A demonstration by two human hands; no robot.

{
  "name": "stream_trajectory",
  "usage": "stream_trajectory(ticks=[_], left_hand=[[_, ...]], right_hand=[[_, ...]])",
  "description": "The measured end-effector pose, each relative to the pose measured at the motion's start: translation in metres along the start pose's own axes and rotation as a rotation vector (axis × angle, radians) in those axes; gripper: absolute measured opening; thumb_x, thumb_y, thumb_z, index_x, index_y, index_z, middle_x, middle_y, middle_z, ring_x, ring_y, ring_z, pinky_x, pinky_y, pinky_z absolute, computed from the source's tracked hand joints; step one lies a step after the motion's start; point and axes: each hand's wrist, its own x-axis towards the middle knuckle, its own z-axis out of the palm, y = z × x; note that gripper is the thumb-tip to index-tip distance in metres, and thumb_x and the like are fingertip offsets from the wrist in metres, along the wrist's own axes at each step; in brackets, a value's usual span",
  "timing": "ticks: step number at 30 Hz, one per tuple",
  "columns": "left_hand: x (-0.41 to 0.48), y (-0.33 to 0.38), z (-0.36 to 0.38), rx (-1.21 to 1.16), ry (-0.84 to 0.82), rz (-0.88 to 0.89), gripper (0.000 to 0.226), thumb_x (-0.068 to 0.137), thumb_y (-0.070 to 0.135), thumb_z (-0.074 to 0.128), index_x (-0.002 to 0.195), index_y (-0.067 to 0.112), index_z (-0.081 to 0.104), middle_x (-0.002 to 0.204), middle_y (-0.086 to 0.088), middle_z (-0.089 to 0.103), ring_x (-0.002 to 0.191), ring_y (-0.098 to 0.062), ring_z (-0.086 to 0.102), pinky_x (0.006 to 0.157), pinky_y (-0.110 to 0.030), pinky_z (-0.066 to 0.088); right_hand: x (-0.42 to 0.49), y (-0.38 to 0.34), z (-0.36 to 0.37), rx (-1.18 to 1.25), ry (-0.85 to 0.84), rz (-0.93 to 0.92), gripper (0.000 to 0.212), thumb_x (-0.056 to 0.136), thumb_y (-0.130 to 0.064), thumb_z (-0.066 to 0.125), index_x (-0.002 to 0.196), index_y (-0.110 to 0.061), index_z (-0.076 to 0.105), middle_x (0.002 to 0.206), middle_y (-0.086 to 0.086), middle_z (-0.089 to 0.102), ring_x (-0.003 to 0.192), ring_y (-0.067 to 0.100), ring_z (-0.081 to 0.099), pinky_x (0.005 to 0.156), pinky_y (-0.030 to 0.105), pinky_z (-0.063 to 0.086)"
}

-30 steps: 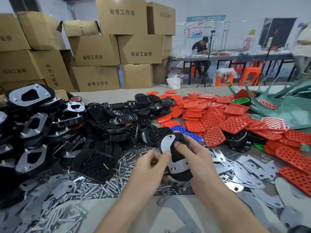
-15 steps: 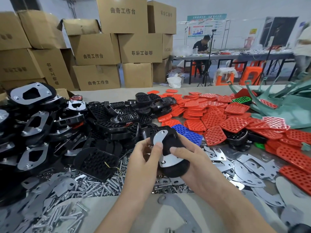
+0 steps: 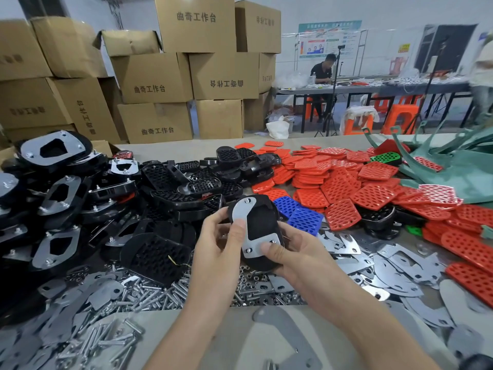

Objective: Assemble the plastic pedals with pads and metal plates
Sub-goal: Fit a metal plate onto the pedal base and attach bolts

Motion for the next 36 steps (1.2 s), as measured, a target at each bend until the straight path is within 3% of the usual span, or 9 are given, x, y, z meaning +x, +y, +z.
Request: stream_trajectory(ticks=[7, 13, 16, 18, 21, 23, 28, 32, 36], left_hand=[[0.007, -0.002, -0.004, -0.081, -0.107, -0.188, 0.027, 0.102, 0.027, 0.055, 0.101, 0.005, 0.072, 0.103, -0.012, 0.076, 0.105, -0.036, 0.069, 0.103, -0.056, 0.047], [0.007, -0.003, -0.006, -0.095, -0.079, -0.204, 0.023, 0.105, 0.022, 0.049, 0.106, 0.012, 0.07, 0.107, -0.004, 0.077, 0.11, -0.027, 0.069, 0.106, -0.052, 0.046], [0.004, -0.002, -0.002, -0.123, -0.095, -0.174, 0.026, 0.105, 0.023, 0.05, 0.106, 0.003, 0.067, 0.106, -0.019, 0.073, 0.108, -0.038, 0.067, 0.103, -0.055, 0.048], [0.003, 0.0, 0.0, -0.048, -0.127, -0.109, 0.022, 0.103, 0.027, 0.053, 0.1, 0.016, 0.072, 0.102, -0.012, 0.075, 0.104, -0.034, 0.068, 0.1, -0.053, 0.05], [0.0, 0.004, 0.001, 0.125, -0.113, 0.001, 0.015, 0.101, 0.031, 0.056, 0.099, 0.035, 0.07, 0.094, 0.017, 0.074, 0.094, -0.003, 0.068, 0.085, -0.014, 0.05], [-0.002, 0.009, 0.001, 0.239, -0.09, 0.058, 0.018, 0.101, 0.03, 0.057, 0.11, 0.045, 0.061, 0.099, 0.034, 0.066, 0.093, 0.012, 0.062, 0.074, 0.0, 0.041], [-0.009, 0.01, -0.002, 0.519, 0.018, 0.216, 0.036, 0.1, 0.033, 0.053, 0.135, 0.036, 0.046, 0.113, 0.021, 0.054, 0.102, 0.009, 0.054, 0.085, -0.019, 0.047], [-0.016, 0.008, -0.003, 0.734, -0.257, 0.262, 0.021, 0.102, 0.038, 0.046, 0.121, 0.036, 0.056, 0.11, 0.024, 0.054, 0.101, 0.009, 0.052, 0.088, -0.018, 0.045], [-0.024, -0.002, 0.007, 1.03, -0.554, 0.325, 0.031, 0.102, 0.053, 0.041, 0.124, 0.037, 0.057, 0.114, 0.02, 0.046, 0.113, -0.003, 0.039, 0.102, -0.026, 0.033]], right_hand=[[-0.003, 0.001, -0.003, -0.237, 0.027, -0.025, 0.029, 0.095, -0.002, 0.068, 0.117, -0.02, 0.073, 0.113, 0.002, 0.078, 0.109, 0.019, 0.073, 0.093, 0.029, 0.058], [-0.004, 0.0, 0.001, -0.281, -0.038, -0.104, 0.031, 0.095, -0.005, 0.07, 0.121, -0.021, 0.072, 0.117, -0.001, 0.077, 0.113, 0.011, 0.07, 0.092, 0.019, 0.053], [-0.004, 0.0, 0.004, -0.273, -0.033, -0.108, 0.025, 0.088, -0.018, 0.075, 0.112, -0.026, 0.075, 0.107, 0.004, 0.078, 0.101, 0.011, 0.071, 0.09, 0.024, 0.055], [-0.003, 0.002, 0.002, -0.22, -0.02, -0.097, 0.025, 0.085, -0.017, 0.075, 0.11, -0.022, 0.075, 0.106, 0.012, 0.076, 0.101, 0.018, 0.071, 0.092, 0.031, 0.057], [-0.002, 0.003, 0.001, -0.118, 0.002, -0.072, 0.023, 0.083, -0.011, 0.073, 0.106, -0.016, 0.075, 0.11, 0.025, 0.072, 0.104, 0.032, 0.07, 0.104, 0.047, 0.054], [-0.001, 0.002, 0.001, -0.067, 0.001, -0.079, 0.023, 0.082, -0.009, 0.072, 0.101, -0.021, 0.077, 0.1, 0.018, 0.074, 0.099, 0.027, 0.069, 0.099, 0.045, 0.054], [0.0, -0.001, 0.001, 0.099, 0.034, -0.089, 0.03, 0.081, -0.003, 0.075, 0.107, -0.017, 0.077, 0.112, 0.014, 0.076, 0.101, 0.024, 0.072, 0.09, 0.031, 0.058], [0.004, -0.008, -0.009, 0.271, 0.251, -0.123, 0.027, 0.071, -0.002, 0.075, 0.096, -0.014, 0.077, 0.099, 0.013, 0.076, 0.087, 0.023, 0.072, 0.079, 0.028, 0.061], [0.006, -0.012, -0.017, 0.356, 0.374, -0.143, 0.031, 0.079, 0.005, 0.069, 0.107, -0.009, 0.069, 0.098, 0.012, 0.076, 0.085, 0.022, 0.073, 0.077, 0.029, 0.062]])
